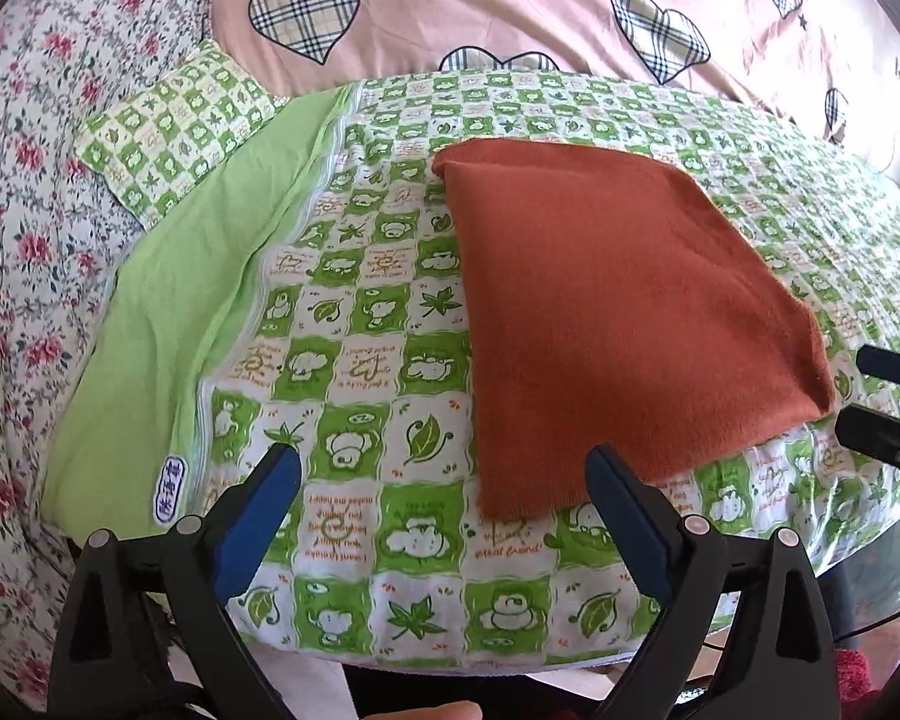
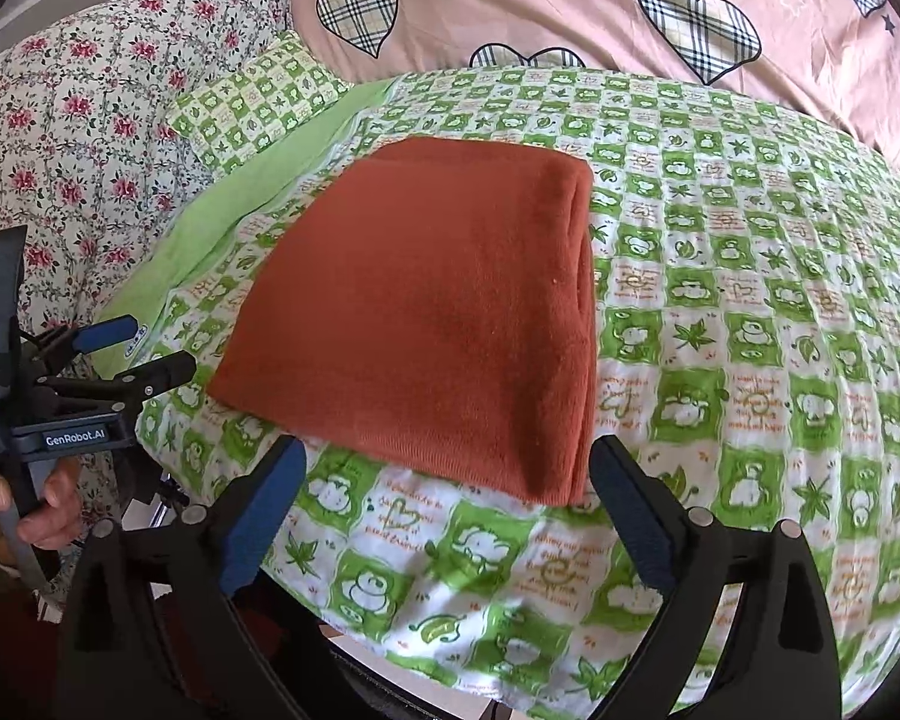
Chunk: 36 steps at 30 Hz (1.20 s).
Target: Fold small clothes
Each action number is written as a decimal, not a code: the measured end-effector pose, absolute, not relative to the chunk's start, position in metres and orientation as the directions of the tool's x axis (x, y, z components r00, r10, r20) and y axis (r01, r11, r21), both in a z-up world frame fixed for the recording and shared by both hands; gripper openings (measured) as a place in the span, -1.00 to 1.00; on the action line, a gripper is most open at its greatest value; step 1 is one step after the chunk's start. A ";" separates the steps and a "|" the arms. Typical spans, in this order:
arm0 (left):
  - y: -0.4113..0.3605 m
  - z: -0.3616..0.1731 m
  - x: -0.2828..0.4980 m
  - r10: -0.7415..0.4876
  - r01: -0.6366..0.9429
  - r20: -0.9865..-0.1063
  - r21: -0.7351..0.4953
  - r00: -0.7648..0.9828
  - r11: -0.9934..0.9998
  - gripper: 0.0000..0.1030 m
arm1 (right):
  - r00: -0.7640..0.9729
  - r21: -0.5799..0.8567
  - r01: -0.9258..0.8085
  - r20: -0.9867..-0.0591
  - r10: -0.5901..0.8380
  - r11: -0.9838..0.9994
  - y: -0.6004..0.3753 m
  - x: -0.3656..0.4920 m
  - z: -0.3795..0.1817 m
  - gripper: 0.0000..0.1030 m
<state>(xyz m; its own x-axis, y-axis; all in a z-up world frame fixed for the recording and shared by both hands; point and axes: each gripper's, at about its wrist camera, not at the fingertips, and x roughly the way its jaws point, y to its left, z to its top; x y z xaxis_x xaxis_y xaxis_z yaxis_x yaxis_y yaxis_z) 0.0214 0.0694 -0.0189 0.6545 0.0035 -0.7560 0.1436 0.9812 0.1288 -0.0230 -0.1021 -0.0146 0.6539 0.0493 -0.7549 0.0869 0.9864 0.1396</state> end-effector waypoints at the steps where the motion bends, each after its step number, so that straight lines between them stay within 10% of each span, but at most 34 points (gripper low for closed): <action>1: 0.068 -0.019 0.023 0.005 0.147 -0.758 0.132 0.652 0.980 0.87 | 0.650 0.141 0.086 -0.758 0.051 0.986 -0.104 -0.020 -0.015 0.86; 36: 0.045 -0.019 0.077 -0.004 0.156 -0.775 0.122 0.632 0.980 0.89 | 0.604 0.185 0.070 -0.790 0.106 0.980 -0.118 0.043 -0.016 0.89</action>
<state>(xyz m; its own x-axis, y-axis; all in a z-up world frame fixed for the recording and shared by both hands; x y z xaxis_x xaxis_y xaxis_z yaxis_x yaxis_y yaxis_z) 0.0771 0.0451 -0.0190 0.6321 -0.0042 -0.7749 0.1558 0.9802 0.1218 0.0431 -0.1179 -0.0163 0.6037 0.1059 -0.7902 0.0697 0.9803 0.1846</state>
